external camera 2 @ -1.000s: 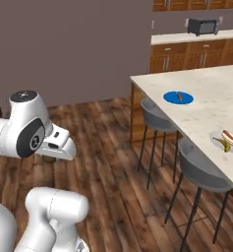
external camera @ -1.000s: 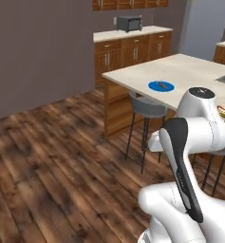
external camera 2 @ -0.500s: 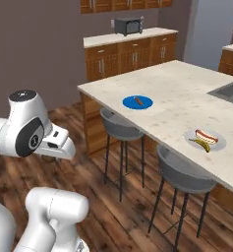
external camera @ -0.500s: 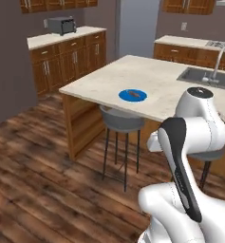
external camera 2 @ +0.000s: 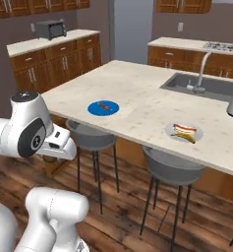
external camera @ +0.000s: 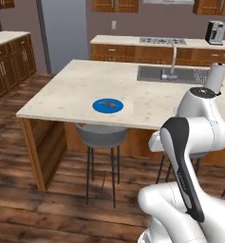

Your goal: Pick up the banana and kiwi from the fridge and place one fruit on each plate on the dining counter.

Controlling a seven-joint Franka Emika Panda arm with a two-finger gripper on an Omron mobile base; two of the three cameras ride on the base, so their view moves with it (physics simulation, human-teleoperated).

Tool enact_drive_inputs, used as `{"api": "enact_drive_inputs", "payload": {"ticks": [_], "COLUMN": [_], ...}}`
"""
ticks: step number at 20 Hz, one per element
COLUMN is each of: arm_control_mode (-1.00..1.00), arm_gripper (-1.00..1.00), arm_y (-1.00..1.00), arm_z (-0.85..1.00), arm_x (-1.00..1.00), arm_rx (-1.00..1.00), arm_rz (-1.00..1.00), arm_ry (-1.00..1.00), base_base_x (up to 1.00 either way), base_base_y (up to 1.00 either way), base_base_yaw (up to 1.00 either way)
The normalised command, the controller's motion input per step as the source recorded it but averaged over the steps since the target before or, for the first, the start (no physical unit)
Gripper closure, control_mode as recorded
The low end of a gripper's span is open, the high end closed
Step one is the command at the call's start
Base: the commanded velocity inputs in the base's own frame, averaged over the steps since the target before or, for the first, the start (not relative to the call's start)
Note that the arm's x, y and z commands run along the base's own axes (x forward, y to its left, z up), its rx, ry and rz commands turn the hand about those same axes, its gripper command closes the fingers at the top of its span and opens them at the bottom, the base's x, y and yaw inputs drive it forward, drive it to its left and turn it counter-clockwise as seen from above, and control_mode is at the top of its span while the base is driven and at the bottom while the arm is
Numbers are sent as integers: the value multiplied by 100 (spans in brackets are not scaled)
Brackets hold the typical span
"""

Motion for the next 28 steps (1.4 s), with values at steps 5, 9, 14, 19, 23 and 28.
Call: {"api": "enact_drive_inputs", "payload": {"ticks": [5,9,14,19,23,28], "arm_control_mode": [100,100,100,100,100,100], "arm_gripper": [100,100,100,100,100,100], "arm_y": [0,0,0,0,0,0], "arm_z": [0,0,0,0,0,0], "arm_x": [0,0,0,0,0,0], "arm_rx": [0,0,0,0,0,0], "arm_rz": [0,0,0,0,0,0], "arm_ry": [0,0,0,0,0,0], "base_base_x": [66,66,63,53,64,67], "base_base_y": [80,70,74,63,26,6], "base_base_yaw": [-55,-54,-46,-17,0,0]}}
